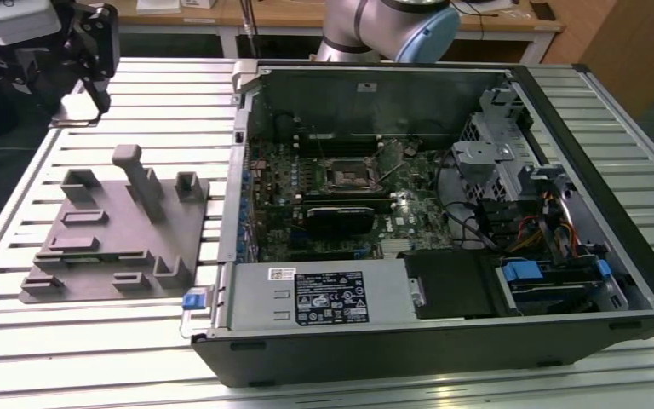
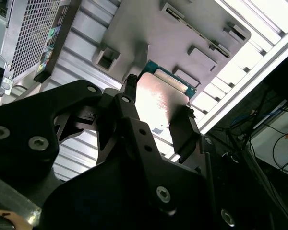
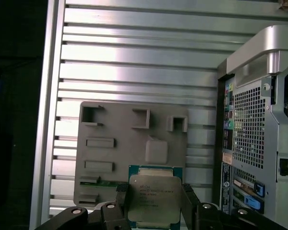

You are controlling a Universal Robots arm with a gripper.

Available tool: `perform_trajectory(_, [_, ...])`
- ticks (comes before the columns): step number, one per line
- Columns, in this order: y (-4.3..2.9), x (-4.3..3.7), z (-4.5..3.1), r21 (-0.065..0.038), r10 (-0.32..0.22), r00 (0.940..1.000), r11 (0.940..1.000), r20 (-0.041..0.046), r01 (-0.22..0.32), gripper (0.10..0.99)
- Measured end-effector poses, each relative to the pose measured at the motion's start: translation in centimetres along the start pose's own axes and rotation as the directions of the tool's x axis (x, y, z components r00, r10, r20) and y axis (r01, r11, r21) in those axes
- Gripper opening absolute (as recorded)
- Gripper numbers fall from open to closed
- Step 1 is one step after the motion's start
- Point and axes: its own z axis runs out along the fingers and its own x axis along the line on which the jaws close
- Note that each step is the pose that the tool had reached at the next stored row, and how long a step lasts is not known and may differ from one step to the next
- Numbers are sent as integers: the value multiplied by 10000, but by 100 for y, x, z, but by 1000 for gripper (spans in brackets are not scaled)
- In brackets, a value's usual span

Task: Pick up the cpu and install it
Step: 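Pick up the cpu and move it towards the insertion slot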

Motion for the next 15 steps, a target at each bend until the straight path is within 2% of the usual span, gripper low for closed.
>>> perform_trajectory(15, [-4,-100,0,-11,0,10000,10000,0,0,525])
